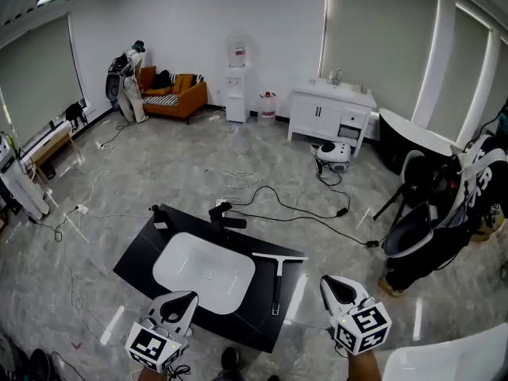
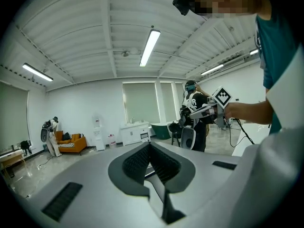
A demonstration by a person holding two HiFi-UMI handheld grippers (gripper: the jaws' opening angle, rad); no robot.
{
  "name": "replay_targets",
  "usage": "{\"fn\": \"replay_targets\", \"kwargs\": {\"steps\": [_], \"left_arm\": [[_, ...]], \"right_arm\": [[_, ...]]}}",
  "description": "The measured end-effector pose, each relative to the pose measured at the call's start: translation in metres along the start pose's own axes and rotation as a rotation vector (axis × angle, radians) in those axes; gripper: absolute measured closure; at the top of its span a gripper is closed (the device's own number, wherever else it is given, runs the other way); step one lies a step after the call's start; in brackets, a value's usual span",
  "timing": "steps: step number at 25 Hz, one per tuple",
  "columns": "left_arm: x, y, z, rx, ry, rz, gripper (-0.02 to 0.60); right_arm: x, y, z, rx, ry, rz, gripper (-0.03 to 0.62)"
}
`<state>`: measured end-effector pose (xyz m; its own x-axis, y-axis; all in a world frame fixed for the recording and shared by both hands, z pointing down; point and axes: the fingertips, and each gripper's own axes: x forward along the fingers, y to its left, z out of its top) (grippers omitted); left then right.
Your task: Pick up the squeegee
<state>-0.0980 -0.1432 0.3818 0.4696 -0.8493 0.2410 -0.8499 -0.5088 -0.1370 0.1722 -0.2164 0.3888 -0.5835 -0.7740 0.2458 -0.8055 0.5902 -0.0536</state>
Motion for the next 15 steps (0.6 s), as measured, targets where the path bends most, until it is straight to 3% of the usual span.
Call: {"fn": "replay_targets", "kwargs": {"steps": [4, 15], "left_arm": [[0.025, 0.024, 0.001, -0.001, -0.008, -0.037, 0.575], [0.091, 0.069, -0.044, -0.075, 0.031, -0.122, 0.575]], "right_arm": [[0.029, -0.009, -0.007, 0.022, 0.019, -0.030, 0.583], [0.114, -0.039, -0.062, 0.104, 0.091, -0.079, 0.571]]}}
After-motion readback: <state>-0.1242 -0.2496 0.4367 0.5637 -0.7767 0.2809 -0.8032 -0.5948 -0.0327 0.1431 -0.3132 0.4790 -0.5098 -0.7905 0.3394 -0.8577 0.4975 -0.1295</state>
